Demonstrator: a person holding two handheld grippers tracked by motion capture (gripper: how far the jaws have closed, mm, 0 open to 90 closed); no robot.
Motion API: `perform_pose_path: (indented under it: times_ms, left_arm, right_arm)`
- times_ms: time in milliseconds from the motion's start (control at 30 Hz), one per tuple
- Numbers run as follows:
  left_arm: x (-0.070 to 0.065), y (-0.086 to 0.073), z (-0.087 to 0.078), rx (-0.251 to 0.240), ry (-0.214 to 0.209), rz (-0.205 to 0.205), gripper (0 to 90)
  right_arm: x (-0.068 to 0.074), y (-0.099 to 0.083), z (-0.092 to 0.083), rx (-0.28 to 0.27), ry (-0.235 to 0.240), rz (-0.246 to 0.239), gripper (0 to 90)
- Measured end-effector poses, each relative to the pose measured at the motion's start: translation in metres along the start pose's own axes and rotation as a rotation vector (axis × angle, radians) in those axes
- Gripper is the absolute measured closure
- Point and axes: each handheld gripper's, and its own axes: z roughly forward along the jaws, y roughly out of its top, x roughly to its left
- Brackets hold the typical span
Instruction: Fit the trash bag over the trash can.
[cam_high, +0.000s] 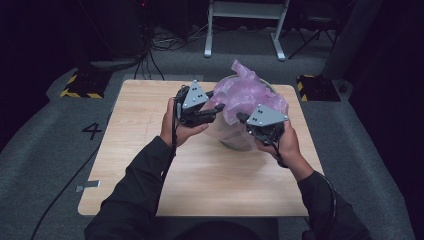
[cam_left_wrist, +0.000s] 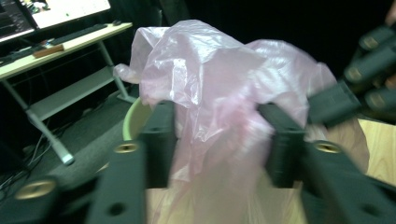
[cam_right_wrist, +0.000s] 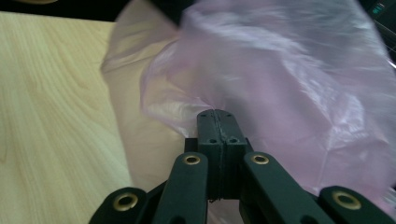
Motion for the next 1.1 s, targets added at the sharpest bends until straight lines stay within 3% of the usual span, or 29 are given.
perform_pose_path:
  times_ms: [33, 100, 133, 167, 233, 300, 367, 400, 433, 467, 633, 733, 900, 933, 967, 1033, 1067, 1100]
  left_arm:
    - [0.000, 0.000, 0.000, 0.000, 0.000, 0.000, 37.9]
    - [0.001, -0.003, 0.000, 0.022, -0.013, 0.003, 33.2]
    - [0.002, -0.008, -0.002, 0.025, -0.010, 0.020, 30.6]
    - [0.002, -0.008, -0.002, 0.025, -0.010, 0.020, 28.3]
    - [0.005, -0.012, -0.003, 0.041, -0.023, 0.015, 28.2]
    - [0.007, -0.015, -0.003, 0.067, -0.008, 0.024, 29.3]
    - [0.008, -0.016, -0.001, 0.097, 0.016, 0.030, 35.2]
    - [0.010, -0.018, 0.002, 0.119, 0.026, 0.043, 44.9]
    - [0.010, -0.018, 0.002, 0.119, 0.026, 0.043, 52.5]
    - [0.011, -0.018, 0.005, 0.132, 0.058, 0.068, 58.8]
    - [0.019, -0.020, 0.013, 0.138, 0.081, 0.073, 77.5]
    - [0.029, -0.023, 0.019, 0.145, 0.079, 0.050, 82.7]
    - [0.037, -0.025, 0.026, 0.138, 0.065, 0.031, 89.1]
    - [0.036, -0.025, 0.028, 0.140, 0.070, 0.036, 89.2]
    - [0.036, -0.025, 0.028, 0.140, 0.070, 0.036, 89.1]
    - [0.035, -0.025, 0.027, 0.128, 0.061, 0.031, 89.1]
    - [0.033, -0.024, 0.024, 0.117, 0.074, 0.041, 89.1]
    - [0.033, -0.024, 0.024, 0.117, 0.074, 0.041, 89.1]
  right_arm:
    - [0.000, 0.000, 0.000, 0.000, 0.000, 0.000, 90.0]
    - [-0.011, -0.002, -0.004, -0.005, -0.023, 0.025, 90.0]
    - [-0.023, -0.004, -0.008, -0.010, -0.044, 0.052, 90.0]
    - [-0.023, -0.004, -0.008, -0.010, -0.044, 0.052, 90.0]
    - [-0.035, -0.007, -0.014, -0.017, -0.060, 0.084, 90.0]
    - [-0.045, -0.008, -0.018, -0.016, -0.078, 0.106, 90.0]
    - [-0.055, -0.009, -0.021, -0.006, -0.108, 0.112, 90.0]
    - [-0.064, -0.011, -0.022, -0.008, -0.114, 0.137, 90.0]
    - [-0.064, -0.011, -0.022, -0.008, -0.114, 0.137, 90.0]
    - [-0.071, -0.013, -0.020, -0.002, -0.121, 0.152, 90.0]
    - [-0.086, -0.019, -0.014, 0.029, -0.157, 0.172, 90.0]
    - [-0.096, -0.025, -0.012, 0.039, -0.160, 0.202, 90.0]
    - [-0.105, -0.038, -0.011, 0.076, -0.187, 0.210, 87.8]
    - [-0.106, -0.040, -0.010, 0.083, -0.196, 0.211, 80.7]
    - [-0.106, -0.040, -0.010, 0.083, -0.196, 0.211, 80.7]
    - [-0.108, -0.044, -0.012, 0.064, -0.180, 0.224, 68.3]
    - [-0.107, -0.047, -0.017, 0.044, -0.185, 0.229, 57.2]
    - [-0.107, -0.047, -0.017, 0.044, -0.185, 0.229, 57.2]
